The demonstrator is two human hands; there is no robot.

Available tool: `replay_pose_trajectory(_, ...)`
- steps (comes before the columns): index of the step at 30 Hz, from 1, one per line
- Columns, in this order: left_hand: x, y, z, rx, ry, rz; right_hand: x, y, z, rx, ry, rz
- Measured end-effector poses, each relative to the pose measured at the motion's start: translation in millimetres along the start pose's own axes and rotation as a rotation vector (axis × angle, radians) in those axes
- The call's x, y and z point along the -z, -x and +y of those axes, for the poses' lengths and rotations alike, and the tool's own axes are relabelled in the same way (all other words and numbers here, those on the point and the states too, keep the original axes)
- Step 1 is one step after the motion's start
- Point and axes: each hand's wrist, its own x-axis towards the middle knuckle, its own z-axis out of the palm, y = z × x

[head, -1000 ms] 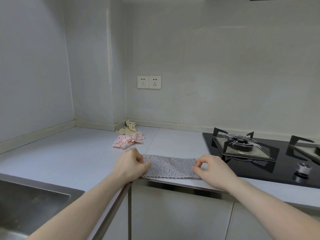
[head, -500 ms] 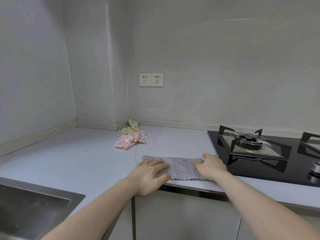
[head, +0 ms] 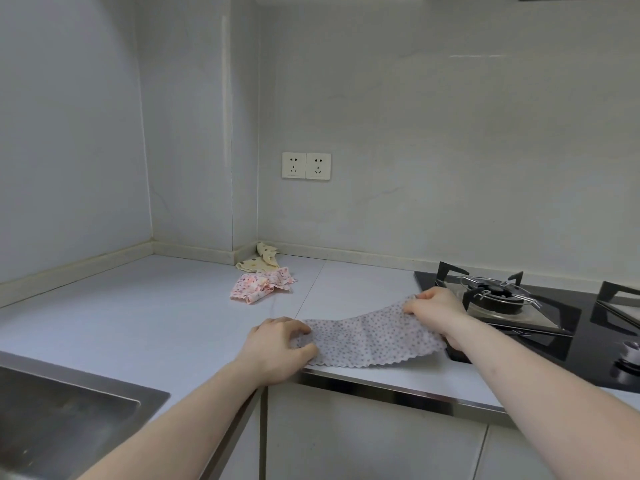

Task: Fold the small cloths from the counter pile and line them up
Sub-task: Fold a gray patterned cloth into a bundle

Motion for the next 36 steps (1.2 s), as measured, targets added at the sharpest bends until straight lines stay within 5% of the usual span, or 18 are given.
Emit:
replay_pose_trajectory(11, 4.7, 3.7, 4.5, 0.004, 0.340, 0.068, -48.8, 30.2, -52.1, 0.059, -0.222, -0.141)
replay_pose_trajectory(17, 5.3, 2.5, 3.1, 0.010, 0.332, 0.063, -91.4, 42.2, -64.0, 0.151, -0.120, -0.141)
replay_pose_trajectory(23, 6.0, 0.0, 1.8, 0.030, 0.330, 0.113, -105.5, 51.4, -62.0, 0.031, -0.283, -0.393)
replay_pose_trajectory(27, 4.6, -1.8, 3.4, 0.075, 0.316, 0.132, -97.9, 43.1, -50.2, 0.151, -0.380, -0.143)
replay_pose_trajectory(30, 1.8, -2.3, 0.2, 0.066, 0.282, 0.155, -91.1, 34.9, -24.9, 0.364, -0.106, 0.080)
replay_pose_trajectory(36, 2.8, -3.4, 1.2, 0.082, 0.304, 0.150, -100.3, 31.1, 11.4, 0.322, 0.078, -0.045)
